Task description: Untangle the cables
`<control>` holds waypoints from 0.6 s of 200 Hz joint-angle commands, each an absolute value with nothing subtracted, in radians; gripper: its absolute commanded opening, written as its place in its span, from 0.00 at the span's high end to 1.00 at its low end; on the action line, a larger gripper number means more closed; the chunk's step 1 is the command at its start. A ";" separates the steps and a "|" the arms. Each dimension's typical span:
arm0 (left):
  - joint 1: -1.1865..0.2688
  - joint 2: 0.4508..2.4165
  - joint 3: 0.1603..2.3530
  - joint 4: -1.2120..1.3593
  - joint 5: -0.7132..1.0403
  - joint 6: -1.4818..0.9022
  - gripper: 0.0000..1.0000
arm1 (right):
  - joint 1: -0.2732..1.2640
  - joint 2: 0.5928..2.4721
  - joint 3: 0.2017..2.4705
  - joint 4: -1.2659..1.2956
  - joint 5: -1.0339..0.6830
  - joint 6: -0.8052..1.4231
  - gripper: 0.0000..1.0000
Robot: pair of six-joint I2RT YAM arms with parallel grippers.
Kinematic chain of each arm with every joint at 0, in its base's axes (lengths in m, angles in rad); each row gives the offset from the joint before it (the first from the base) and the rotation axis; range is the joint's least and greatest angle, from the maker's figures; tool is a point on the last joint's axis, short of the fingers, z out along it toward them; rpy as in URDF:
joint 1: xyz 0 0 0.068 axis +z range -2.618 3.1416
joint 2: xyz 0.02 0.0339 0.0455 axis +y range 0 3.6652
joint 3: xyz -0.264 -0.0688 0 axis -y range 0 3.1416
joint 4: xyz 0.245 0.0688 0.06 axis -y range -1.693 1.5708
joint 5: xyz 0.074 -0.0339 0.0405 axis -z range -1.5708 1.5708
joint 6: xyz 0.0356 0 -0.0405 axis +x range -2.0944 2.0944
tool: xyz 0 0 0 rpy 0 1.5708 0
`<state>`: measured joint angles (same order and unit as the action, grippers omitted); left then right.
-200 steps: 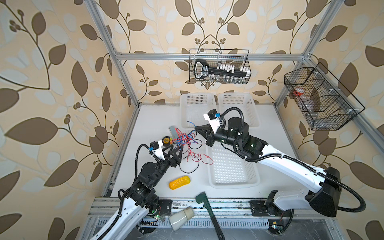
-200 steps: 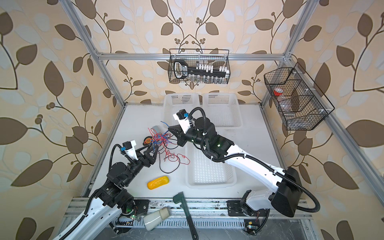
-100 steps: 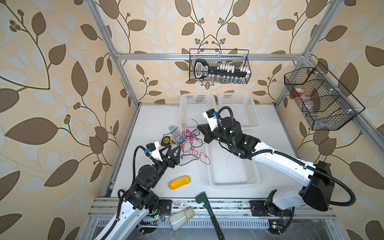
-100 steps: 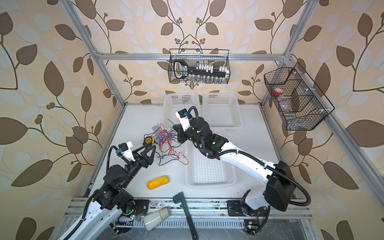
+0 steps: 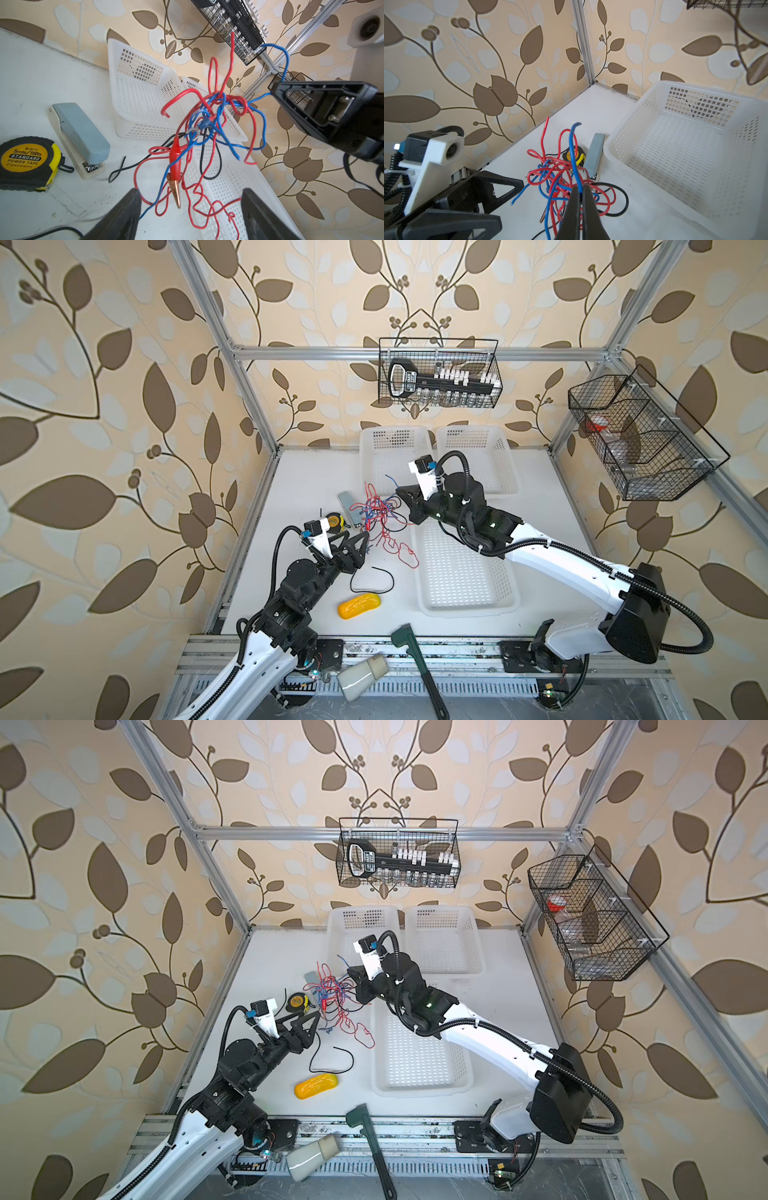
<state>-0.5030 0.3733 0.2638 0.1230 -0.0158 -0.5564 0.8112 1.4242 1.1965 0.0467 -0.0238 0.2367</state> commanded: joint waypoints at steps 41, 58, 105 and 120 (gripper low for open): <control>-0.503 0.482 0.318 0.238 -0.031 -0.520 0.03 | 0.807 1.385 1.199 0.134 -0.141 0.194 1.00; -0.503 0.541 0.324 0.287 0.014 -0.496 0.01 | 0.812 1.399 1.202 0.147 -0.209 0.188 1.00; -0.502 0.624 0.340 0.344 -0.033 -0.457 0.06 | 0.819 1.397 1.184 0.184 -0.366 0.183 1.00; -0.503 0.623 0.342 0.352 -0.064 -0.447 0.24 | 0.819 1.396 1.186 0.184 -0.381 0.189 1.00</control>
<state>-0.5030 0.6281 0.2890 0.2607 -0.0273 -0.4896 0.8131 1.3968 1.1950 0.1211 -0.2806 0.1970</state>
